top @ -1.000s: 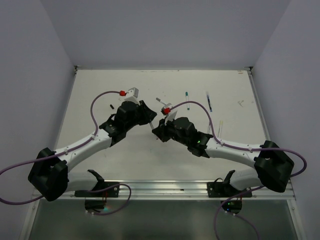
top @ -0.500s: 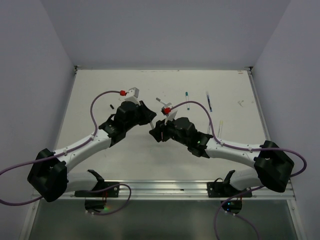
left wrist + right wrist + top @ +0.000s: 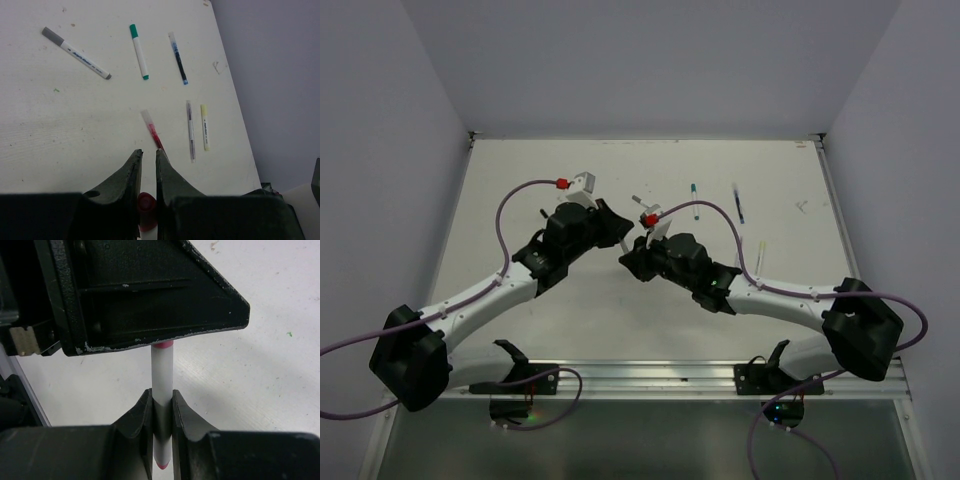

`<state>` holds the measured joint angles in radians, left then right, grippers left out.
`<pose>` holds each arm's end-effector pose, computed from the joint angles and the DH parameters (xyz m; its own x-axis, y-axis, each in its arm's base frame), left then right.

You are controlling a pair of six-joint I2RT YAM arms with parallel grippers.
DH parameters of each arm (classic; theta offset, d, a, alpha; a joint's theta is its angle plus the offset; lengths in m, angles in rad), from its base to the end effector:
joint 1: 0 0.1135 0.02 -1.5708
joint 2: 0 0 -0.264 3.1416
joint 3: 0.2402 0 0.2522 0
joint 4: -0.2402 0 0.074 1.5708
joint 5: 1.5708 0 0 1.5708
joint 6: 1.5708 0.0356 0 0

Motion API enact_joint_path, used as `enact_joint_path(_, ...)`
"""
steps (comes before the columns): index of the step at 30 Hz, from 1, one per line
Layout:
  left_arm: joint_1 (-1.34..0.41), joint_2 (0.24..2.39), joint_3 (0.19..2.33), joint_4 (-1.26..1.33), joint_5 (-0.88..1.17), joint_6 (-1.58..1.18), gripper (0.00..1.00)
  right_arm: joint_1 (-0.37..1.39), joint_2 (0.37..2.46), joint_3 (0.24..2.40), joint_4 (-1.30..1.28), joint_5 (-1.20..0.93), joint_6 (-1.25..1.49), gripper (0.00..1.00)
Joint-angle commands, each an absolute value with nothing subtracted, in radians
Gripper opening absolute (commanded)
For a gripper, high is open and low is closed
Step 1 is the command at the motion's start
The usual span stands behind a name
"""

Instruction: Open the pen caps

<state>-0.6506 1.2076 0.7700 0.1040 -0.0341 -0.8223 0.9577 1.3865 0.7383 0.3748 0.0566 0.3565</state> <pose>0.2212 -0.1668 0.2749 -0.6021 -0.4620 -0.6512 0.2036 0.6998 -0.6847 0.1792 0.2512 0.2434 -0.4196 0.0091 -0.9076 -0.6816 0.6572 0.3217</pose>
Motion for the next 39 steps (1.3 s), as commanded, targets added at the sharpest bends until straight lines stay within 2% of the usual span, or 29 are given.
enact_joint_path(1, -0.646, 1.175, 0.793, 0.160, -0.064, -0.795, 0.00, 0.962, 1.361, 0.750, 0.390, 0.061, 0.339, 0.00)
enact_joint_path(10, -0.491, 1.170, 0.923, 0.160, -0.078, -0.828, 0.00, 0.963, 1.341, 0.684, 0.391, 0.014, 0.305, 0.00)
enact_joint_path(20, -0.367, 1.123, 0.997, 0.164, -0.247, -0.862, 0.00, 0.962, 1.351, 0.649, 0.408, 0.006, 0.278, 0.00)
enact_joint_path(39, -0.123, 1.158, 1.045, 0.189, -0.201, -1.003, 0.00, 0.965, 1.344, 0.601, 0.451, -0.064, 0.261, 0.00)
